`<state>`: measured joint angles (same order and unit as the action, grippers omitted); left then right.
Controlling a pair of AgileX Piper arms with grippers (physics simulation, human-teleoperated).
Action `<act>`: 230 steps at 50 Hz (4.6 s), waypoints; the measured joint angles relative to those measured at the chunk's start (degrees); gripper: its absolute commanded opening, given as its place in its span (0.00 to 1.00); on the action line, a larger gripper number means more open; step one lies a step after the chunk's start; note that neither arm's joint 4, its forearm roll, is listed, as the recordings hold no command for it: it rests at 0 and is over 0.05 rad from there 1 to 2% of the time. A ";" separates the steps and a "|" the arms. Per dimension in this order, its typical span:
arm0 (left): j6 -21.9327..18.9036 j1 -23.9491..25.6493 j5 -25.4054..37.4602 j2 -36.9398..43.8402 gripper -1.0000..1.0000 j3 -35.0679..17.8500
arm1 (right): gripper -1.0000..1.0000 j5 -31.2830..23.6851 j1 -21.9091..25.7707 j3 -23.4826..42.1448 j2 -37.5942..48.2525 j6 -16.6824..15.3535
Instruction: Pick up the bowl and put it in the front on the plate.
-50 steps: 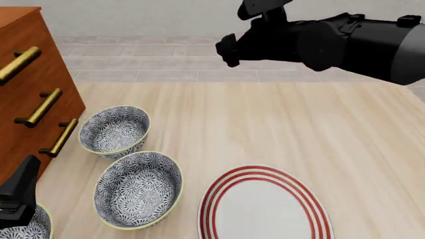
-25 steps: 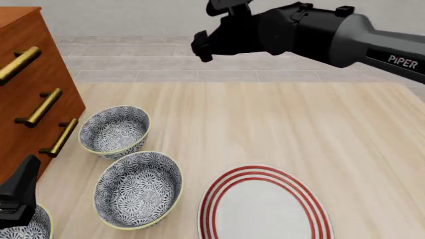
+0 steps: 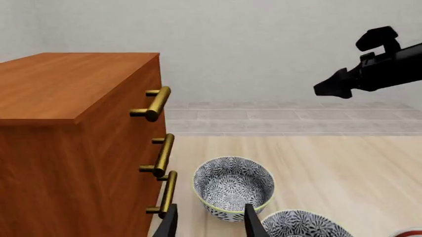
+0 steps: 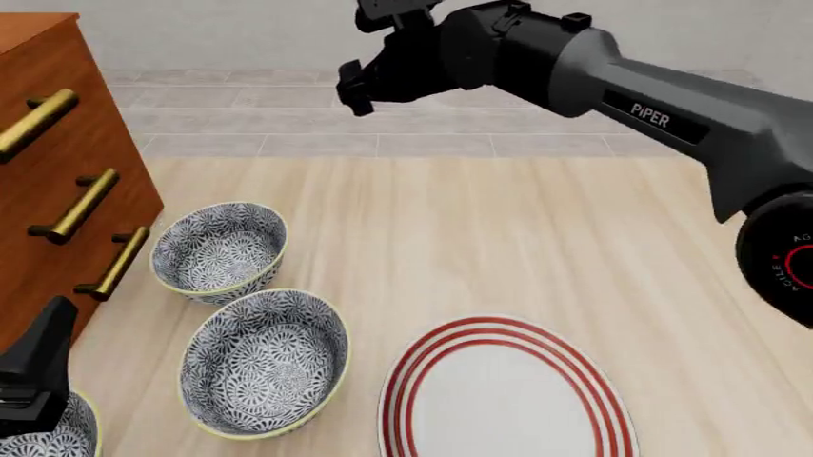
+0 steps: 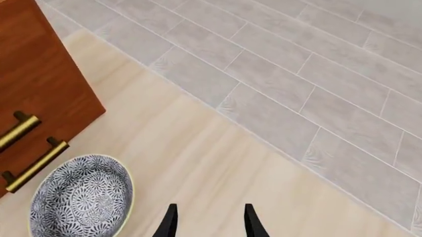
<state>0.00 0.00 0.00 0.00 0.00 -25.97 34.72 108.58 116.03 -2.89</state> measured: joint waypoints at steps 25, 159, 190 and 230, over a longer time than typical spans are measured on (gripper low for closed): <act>0.00 0.00 0.00 0.00 1.00 0.00 | 1.00 -5.78 2.78 10.79 7.04 0.79; 0.00 0.00 0.00 0.00 1.00 0.00 | 1.00 -16.98 9.80 42.50 35.42 7.84; 0.00 0.00 0.00 0.00 1.00 0.00 | 1.00 -22.10 9.98 52.14 43.17 8.03; 0.00 0.00 0.00 0.00 1.00 0.00 | 1.00 -23.35 10.96 53.50 46.73 8.81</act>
<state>0.00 0.00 0.00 0.00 0.00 -49.32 45.68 162.08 162.76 5.92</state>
